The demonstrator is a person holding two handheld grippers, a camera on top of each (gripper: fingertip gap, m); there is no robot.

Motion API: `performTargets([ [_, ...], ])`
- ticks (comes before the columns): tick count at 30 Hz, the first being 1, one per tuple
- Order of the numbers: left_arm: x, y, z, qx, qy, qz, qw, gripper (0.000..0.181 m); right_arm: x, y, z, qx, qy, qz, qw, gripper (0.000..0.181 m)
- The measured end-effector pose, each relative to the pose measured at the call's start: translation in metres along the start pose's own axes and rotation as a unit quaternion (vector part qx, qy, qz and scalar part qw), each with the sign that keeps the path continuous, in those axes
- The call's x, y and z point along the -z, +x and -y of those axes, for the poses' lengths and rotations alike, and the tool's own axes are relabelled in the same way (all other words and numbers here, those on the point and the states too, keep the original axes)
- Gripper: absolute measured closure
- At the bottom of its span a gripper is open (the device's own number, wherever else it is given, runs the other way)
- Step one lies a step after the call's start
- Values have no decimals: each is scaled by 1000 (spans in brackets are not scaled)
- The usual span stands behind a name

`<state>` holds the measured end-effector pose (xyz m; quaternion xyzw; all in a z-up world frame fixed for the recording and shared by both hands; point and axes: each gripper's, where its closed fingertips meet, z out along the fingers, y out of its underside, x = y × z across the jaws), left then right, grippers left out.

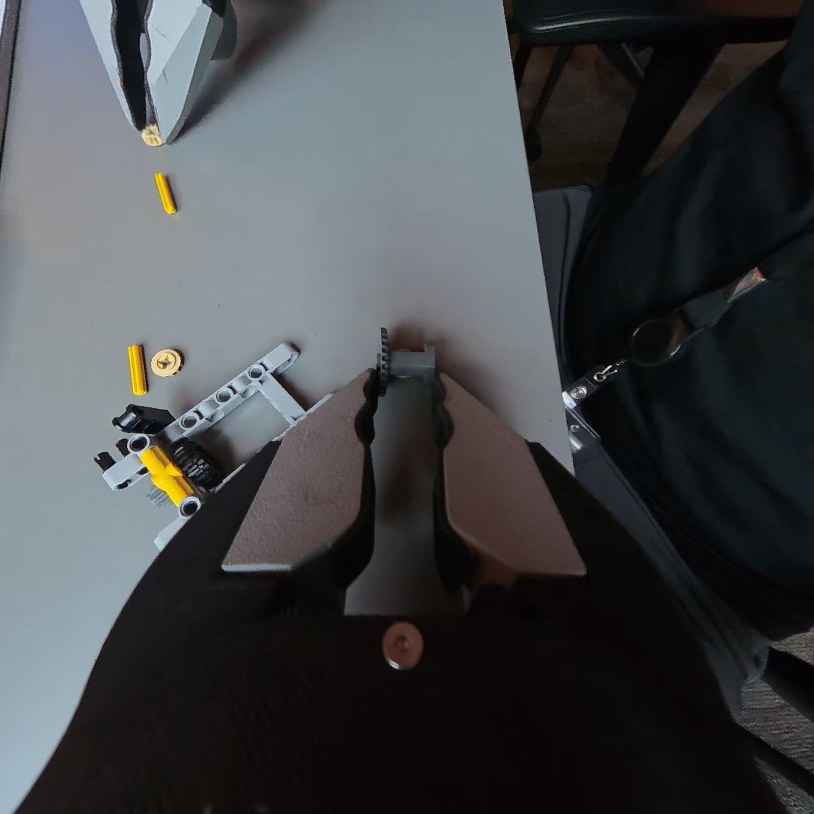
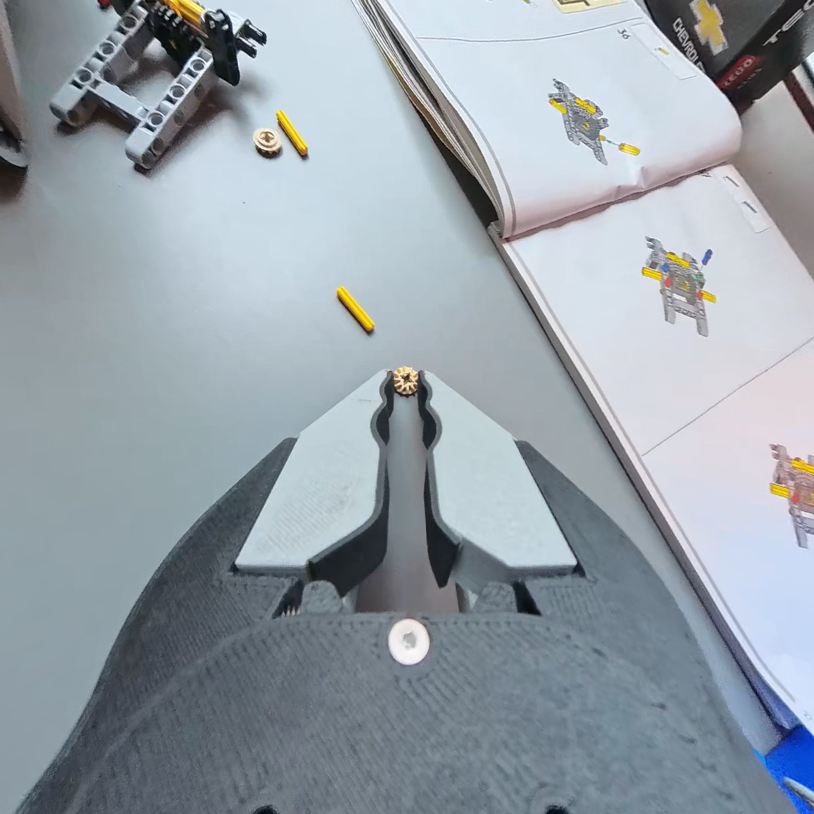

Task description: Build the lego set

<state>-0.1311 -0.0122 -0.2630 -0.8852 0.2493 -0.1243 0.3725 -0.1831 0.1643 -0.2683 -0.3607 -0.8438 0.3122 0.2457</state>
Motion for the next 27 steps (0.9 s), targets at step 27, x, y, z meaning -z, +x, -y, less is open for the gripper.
performTargets([
  [27,-7,17,18,132,37,-115,984,160,4,-153,74,49,93,173,979,172],
])
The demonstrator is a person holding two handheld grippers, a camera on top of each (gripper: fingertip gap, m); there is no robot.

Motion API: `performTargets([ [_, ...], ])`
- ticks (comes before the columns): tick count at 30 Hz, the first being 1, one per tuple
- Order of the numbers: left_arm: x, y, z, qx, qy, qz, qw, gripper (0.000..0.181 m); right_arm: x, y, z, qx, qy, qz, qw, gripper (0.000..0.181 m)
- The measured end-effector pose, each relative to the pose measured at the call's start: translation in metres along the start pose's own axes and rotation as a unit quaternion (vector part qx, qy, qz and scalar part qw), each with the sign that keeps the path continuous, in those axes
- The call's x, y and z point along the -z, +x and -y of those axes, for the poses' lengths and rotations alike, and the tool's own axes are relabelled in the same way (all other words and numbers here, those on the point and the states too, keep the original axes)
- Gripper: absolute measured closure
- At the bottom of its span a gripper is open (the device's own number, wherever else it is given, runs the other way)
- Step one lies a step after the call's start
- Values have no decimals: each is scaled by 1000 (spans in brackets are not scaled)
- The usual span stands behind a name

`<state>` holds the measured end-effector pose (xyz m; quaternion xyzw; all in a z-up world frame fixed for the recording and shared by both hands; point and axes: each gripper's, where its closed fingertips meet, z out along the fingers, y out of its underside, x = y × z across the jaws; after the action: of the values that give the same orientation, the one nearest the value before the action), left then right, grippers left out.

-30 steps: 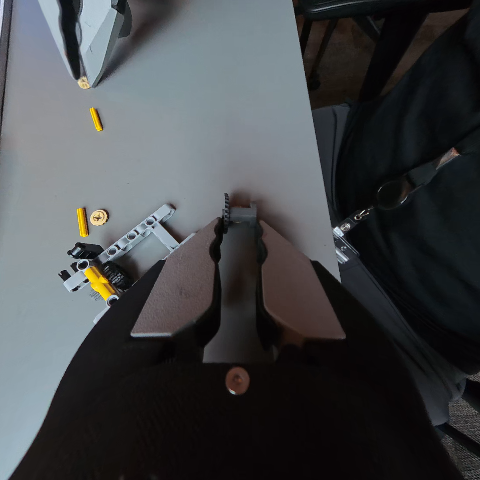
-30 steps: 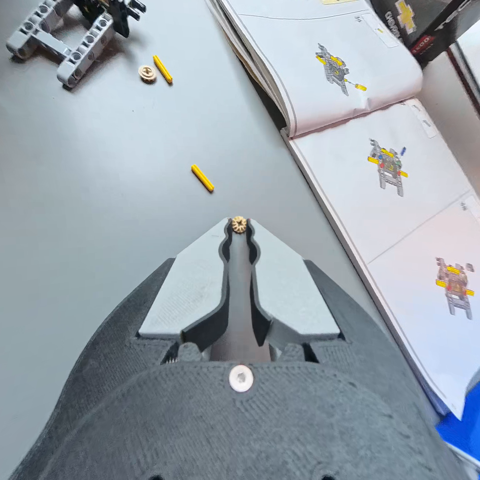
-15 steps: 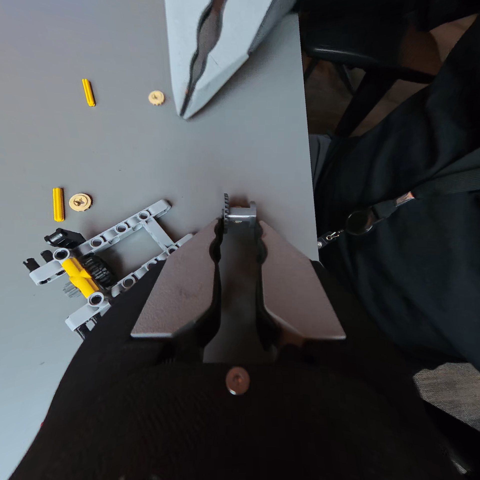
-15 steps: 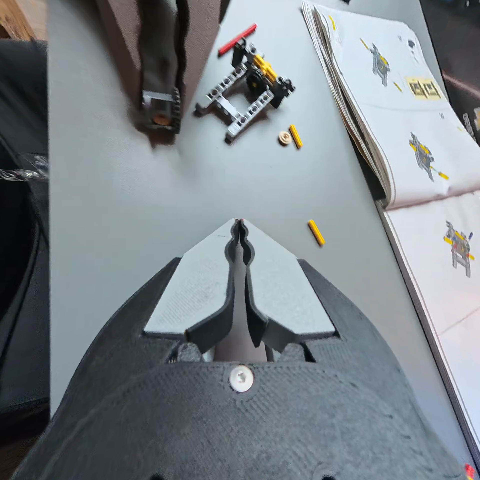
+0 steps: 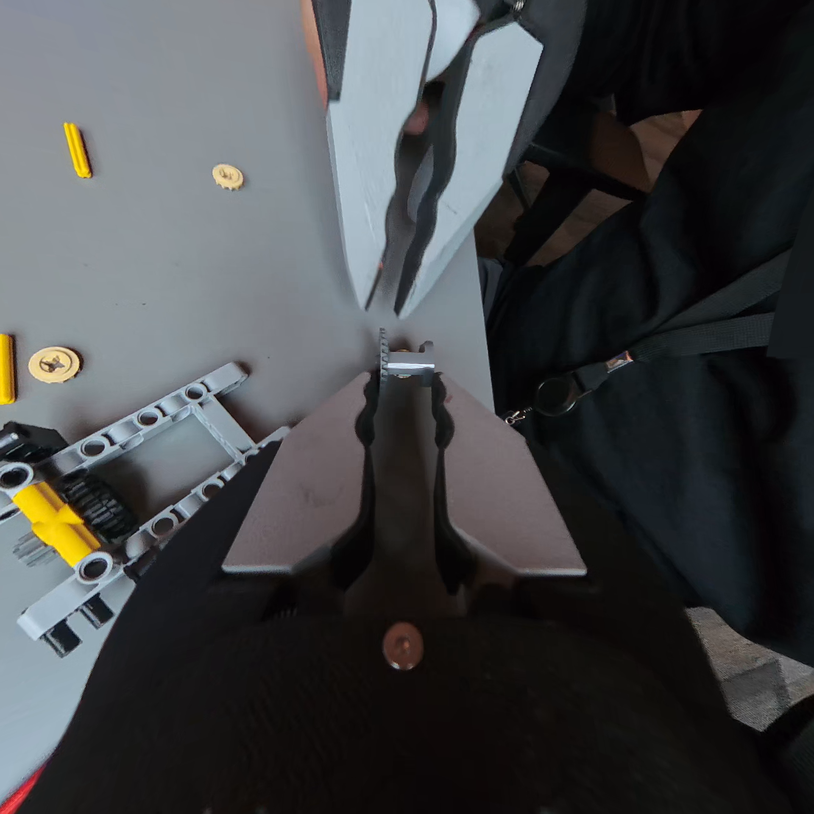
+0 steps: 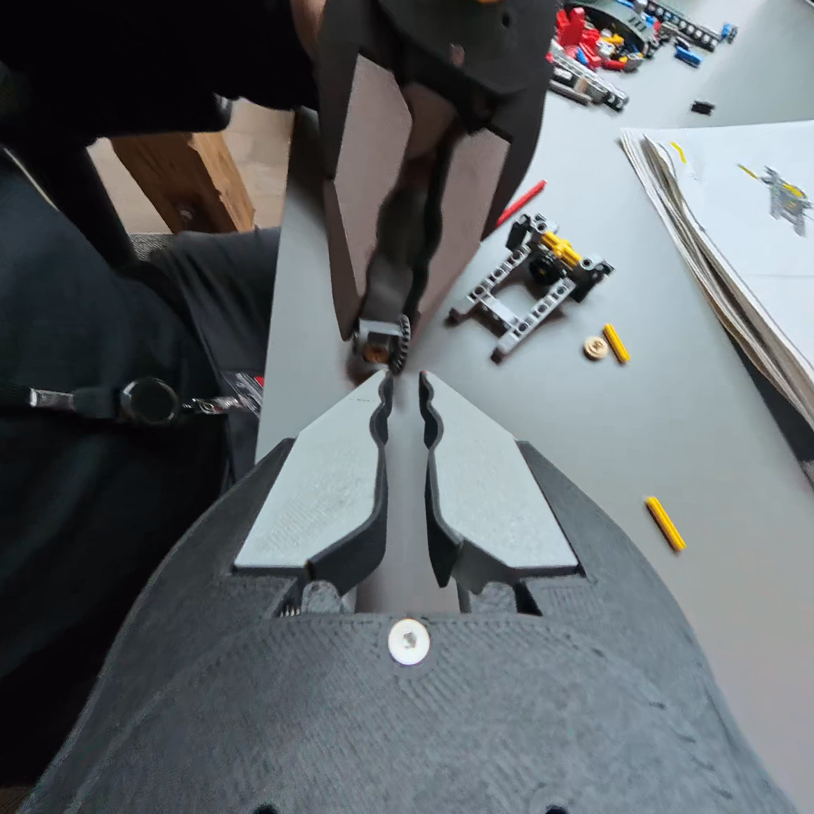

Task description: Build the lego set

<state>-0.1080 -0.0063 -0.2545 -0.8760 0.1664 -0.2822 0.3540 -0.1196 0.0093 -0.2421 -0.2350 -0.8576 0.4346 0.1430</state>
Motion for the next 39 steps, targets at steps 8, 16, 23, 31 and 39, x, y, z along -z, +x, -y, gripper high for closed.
performTargets([
  [8,-2,-1,1,-36,-4,20,999,160,-13,-2,2,-20,-16,10,1000,181],
  [16,4,-17,-9,-72,-37,115,990,158,-14,6,0,-12,-30,-36,999,181],
  [23,21,-9,2,-70,23,221,972,167,-16,14,-2,-33,-39,-75,996,181],
  [31,21,-18,5,-95,17,389,916,158,-17,14,-2,-125,-30,-66,989,181],
  [39,15,-20,10,-224,-53,487,843,147,-15,16,6,-142,-8,-72,987,181],
])
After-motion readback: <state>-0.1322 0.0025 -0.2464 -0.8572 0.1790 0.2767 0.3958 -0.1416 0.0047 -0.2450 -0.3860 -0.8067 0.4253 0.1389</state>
